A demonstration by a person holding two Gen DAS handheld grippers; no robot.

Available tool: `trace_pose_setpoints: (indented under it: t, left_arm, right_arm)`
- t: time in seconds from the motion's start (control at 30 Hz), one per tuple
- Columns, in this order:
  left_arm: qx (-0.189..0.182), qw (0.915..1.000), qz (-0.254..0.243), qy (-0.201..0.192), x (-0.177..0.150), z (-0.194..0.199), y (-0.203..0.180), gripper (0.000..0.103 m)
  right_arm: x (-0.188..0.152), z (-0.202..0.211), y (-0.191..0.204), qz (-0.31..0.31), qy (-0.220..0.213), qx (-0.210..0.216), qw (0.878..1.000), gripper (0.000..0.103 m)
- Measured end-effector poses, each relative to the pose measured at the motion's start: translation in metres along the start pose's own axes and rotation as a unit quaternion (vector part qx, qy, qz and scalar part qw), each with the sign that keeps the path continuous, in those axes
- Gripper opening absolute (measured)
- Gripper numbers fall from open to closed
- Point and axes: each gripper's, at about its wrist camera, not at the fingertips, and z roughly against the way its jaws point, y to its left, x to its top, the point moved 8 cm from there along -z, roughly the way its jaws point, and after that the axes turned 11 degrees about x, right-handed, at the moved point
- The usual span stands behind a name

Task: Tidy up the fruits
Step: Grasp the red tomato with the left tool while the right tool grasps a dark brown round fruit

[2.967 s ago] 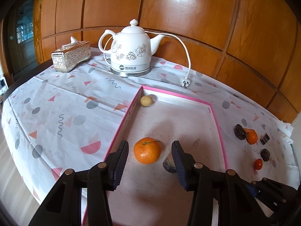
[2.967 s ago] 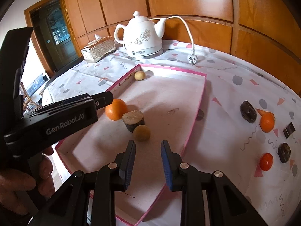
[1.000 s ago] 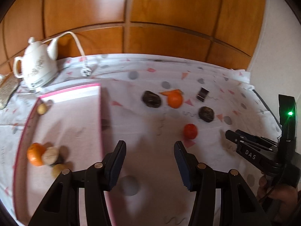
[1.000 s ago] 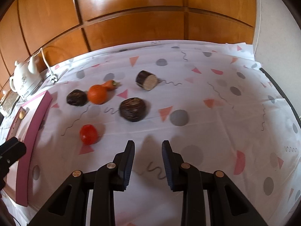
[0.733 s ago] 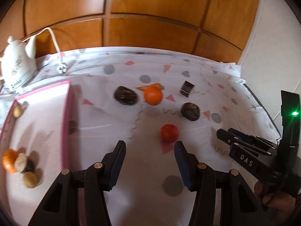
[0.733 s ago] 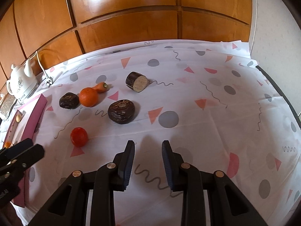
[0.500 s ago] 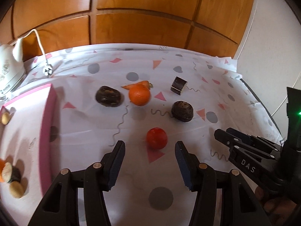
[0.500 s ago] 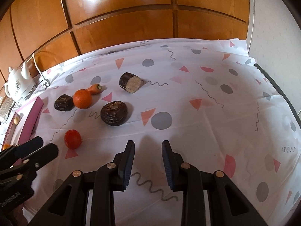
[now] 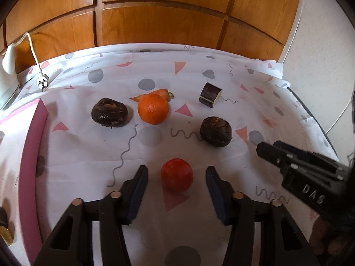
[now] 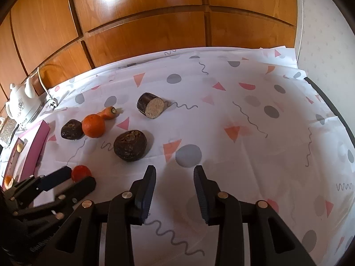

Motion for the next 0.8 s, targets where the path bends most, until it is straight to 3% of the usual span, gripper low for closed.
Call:
trace_pose_setpoints:
  t: [0.07,0.17,0.3,0.43,0.53,0.8]
  left_arm:
    - [0.002,1.0000,-0.007,-0.003,-0.002,-0.001,0.000,0.029]
    - [-0.005,1.0000,-0.001,-0.008,-0.004,0.003,0.003,0.029]
    - [0.016,0.9994,0.019,-0.023,-0.006,0.013,0.020,0.028]
    - [0.054,0.9970,0.050,-0.024,-0.011,0.011,0.044,0.029]
    - [0.058,0.9955,0.072,-0.020,-0.013,0.008,0.054,0.029]
    - [0.068,0.9955,0.063,-0.020,-0.015,0.003,0.054,0.029]
  right_arm:
    - [0.004,-0.003,0.005,0.003,0.001,0.011,1.000,0.036]
    - [0.009,-0.008,0.016,0.017,0.002,0.028,0.999,0.036]
    - [0.014,-0.016,0.033,0.032,0.006,0.052,0.998,0.036]
    - [0.017,-0.026,0.044,0.048,0.010,0.051,0.997,0.037]
    - [0.017,-0.034,0.048,0.053,0.016,0.049,0.997,0.037]
    - [0.013,-0.052,0.049,0.070,0.032,0.030,0.997,0.041]
